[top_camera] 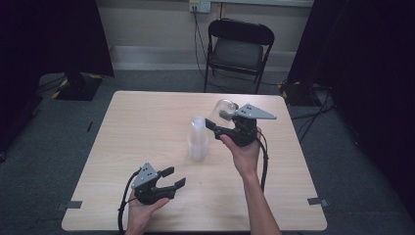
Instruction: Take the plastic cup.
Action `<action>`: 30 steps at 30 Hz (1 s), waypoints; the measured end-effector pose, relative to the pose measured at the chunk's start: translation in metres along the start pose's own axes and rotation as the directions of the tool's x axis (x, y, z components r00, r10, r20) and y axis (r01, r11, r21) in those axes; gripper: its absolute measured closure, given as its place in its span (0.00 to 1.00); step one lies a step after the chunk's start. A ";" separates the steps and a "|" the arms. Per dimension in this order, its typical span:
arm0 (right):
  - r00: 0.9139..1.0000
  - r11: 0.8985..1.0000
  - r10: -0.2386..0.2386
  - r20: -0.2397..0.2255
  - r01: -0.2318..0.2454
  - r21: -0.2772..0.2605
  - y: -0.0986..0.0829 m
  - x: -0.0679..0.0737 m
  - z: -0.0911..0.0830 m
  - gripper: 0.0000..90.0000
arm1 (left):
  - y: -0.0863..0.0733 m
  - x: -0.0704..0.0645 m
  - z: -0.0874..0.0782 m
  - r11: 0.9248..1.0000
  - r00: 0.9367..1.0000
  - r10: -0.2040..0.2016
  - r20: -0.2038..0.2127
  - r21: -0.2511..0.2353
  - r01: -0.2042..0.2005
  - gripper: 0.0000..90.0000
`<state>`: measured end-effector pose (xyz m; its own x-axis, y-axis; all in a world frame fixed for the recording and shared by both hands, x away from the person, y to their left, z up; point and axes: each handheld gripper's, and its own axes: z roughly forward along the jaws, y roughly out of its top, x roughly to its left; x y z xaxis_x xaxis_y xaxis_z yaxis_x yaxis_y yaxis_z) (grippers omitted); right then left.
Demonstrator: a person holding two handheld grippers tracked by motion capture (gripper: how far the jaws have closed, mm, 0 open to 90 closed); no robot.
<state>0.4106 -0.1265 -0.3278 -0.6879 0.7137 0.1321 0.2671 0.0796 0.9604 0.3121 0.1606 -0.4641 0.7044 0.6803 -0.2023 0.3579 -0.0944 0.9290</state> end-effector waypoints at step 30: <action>0.949 0.958 0.282 -0.140 -0.271 0.095 -0.091 0.018 -0.018 0.41 | 0.006 -0.007 -0.002 0.994 0.999 0.029 0.044 -0.107 -0.024 0.52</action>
<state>0.3617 -0.1330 -0.4081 -0.6718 0.6027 0.4307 0.5060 -0.0512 0.8610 0.3087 0.1565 -0.4563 0.7407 0.6449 -0.1886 0.2733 -0.0328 0.9614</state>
